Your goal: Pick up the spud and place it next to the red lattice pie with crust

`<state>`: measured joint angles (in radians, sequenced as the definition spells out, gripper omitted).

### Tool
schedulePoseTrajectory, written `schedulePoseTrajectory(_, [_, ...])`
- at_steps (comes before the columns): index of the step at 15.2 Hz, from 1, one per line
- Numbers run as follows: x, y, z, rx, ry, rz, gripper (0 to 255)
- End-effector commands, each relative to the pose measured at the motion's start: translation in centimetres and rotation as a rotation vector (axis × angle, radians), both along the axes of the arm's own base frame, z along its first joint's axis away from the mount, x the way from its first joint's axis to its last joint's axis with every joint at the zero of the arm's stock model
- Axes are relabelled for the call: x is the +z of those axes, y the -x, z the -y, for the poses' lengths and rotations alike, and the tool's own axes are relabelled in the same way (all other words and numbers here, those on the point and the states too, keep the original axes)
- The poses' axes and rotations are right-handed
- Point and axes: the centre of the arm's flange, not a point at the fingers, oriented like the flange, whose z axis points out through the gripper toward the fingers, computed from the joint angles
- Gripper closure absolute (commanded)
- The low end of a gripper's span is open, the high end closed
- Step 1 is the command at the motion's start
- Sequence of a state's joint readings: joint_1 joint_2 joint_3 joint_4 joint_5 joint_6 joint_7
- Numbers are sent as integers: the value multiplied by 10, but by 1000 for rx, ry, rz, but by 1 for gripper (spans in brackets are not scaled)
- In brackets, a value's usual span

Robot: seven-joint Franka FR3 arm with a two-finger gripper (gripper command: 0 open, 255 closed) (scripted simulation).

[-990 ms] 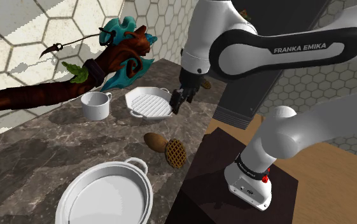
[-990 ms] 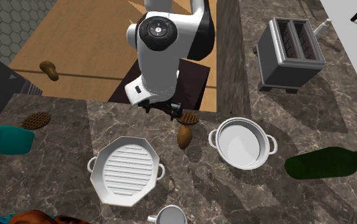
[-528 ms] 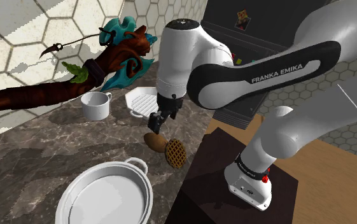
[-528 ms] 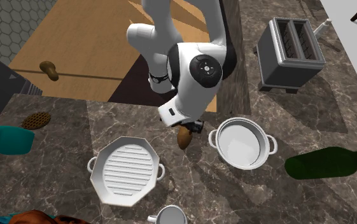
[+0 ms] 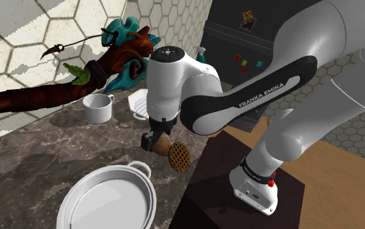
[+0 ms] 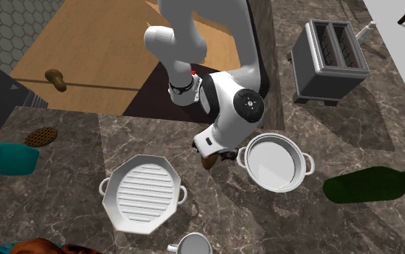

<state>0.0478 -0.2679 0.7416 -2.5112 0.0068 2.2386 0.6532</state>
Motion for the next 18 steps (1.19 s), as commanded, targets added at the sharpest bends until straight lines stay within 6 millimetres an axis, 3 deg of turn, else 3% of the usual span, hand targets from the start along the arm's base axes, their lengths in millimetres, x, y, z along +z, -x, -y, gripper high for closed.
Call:
schedulePoseTrajectory(1, [-11,0,1,0,0,0,0])
schedulePoseTrajectory(3, [-19,0,3,0,0,0,0])
schedulePoseTrajectory(10, [-19,0,3,0,0,0,0])
schedulePoseTrajectory(11, [-19,0,3,0,0,0,255])
schedulePoseTrajectory(18, [-19,0,3,0,0,0,255])
